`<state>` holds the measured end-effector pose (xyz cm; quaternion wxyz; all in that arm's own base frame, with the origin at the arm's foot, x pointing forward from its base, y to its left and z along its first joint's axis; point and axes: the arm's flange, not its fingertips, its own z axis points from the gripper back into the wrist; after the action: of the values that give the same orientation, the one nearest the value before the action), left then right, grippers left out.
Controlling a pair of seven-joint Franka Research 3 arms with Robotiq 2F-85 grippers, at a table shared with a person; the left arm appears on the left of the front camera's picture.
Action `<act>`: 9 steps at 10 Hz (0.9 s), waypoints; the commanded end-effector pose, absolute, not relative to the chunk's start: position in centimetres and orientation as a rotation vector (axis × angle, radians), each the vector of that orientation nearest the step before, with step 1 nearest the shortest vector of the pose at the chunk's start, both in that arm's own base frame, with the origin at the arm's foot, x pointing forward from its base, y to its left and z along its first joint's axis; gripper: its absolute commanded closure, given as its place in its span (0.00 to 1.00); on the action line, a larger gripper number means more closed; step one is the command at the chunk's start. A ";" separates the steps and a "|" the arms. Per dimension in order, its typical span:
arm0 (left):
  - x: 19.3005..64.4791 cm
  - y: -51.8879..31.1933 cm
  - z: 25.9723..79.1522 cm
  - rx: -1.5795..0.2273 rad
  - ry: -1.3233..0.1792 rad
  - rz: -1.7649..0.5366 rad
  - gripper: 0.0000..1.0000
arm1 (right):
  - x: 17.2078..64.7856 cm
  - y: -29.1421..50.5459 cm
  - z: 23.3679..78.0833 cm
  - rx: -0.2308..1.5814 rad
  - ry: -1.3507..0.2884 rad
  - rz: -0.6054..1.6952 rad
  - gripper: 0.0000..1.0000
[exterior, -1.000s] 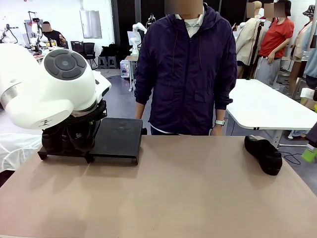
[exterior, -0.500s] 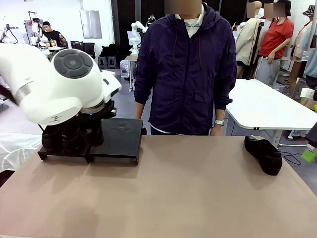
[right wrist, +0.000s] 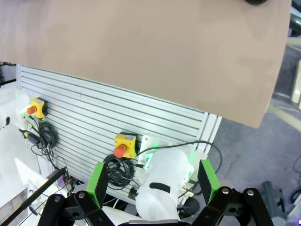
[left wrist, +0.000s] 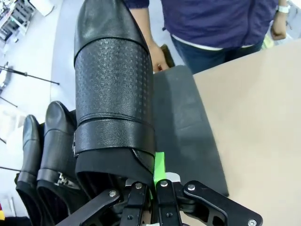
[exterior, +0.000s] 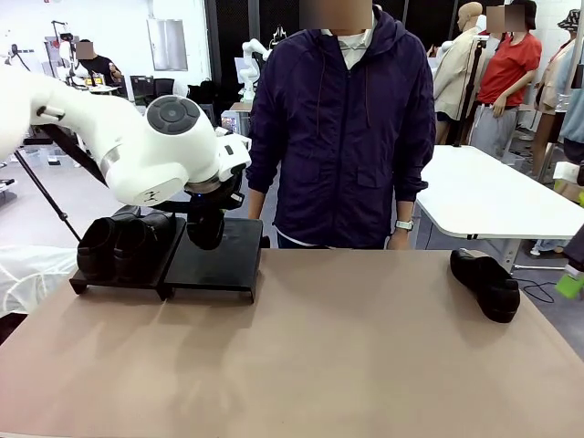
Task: Organize the shoes by placing them on the stand.
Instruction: Place the Shoe from the middle of the table onto the Shoes Stand.
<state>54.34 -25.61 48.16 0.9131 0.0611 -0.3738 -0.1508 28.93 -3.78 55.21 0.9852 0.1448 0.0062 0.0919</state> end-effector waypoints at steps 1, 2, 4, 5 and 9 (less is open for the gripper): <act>55.2 -25.6 47.6 0.184 -0.762 -0.270 1.00 | 28.9 -3.8 55.3 0.302 0.015 0.186 0.00; 55.0 -25.4 47.2 0.194 -0.745 -0.271 1.00 | 28.9 -3.8 55.3 0.302 0.015 0.186 0.00; 55.2 -25.0 46.1 0.215 -0.715 -0.287 1.00 | 28.9 -3.8 55.3 0.302 0.015 0.186 0.00; 55.1 -24.8 45.4 0.220 -0.696 -0.287 1.00 | 28.9 -3.8 55.3 0.302 0.015 0.186 0.00; 54.9 -23.9 43.7 0.251 -0.630 -0.286 1.00 | 28.9 -3.8 55.3 0.302 0.015 0.186 0.00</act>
<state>54.93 -24.01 43.34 0.9350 0.1126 -0.3072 -0.1366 28.93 -3.78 55.21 0.9852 0.1448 0.0062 0.0919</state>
